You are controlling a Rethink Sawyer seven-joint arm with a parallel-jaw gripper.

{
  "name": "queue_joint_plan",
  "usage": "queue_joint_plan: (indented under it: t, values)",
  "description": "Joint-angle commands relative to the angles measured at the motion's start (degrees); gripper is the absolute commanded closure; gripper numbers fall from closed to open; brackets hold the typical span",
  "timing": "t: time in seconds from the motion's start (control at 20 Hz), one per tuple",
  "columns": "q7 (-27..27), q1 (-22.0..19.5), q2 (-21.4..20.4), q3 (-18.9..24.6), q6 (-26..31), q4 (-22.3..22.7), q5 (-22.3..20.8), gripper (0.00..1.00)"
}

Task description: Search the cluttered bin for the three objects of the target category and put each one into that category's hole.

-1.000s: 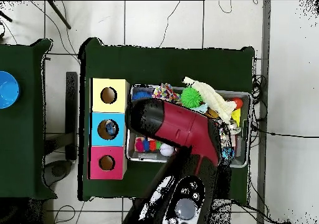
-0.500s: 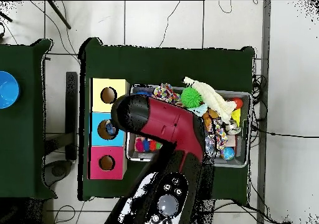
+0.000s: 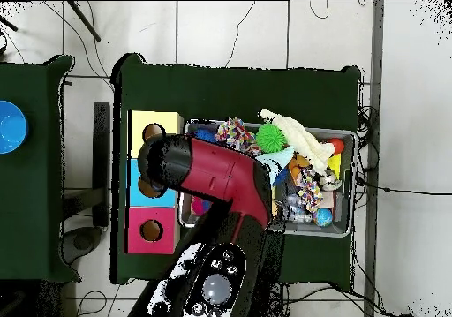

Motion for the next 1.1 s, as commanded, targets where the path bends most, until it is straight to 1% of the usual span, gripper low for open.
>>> queue_joint_plan:
  t: [0.05, 0.35, 0.7, 1.1]
  values:
    - [18.6, 1.5, 2.1, 1.1, 8.1, 0.0, 2.7, 1.0]
    - [21.9, 3.3, 2.4, 0.9, 8.3, 0.0, 4.0, 1.0]
    - [27.9, 7.0, 2.2, 0.8, 8.1, 1.2, 6.3, 1.0]
    - [33.3, 9.7, 3.7, 0.1, 8.7, -0.3, 7.9, 1.0]
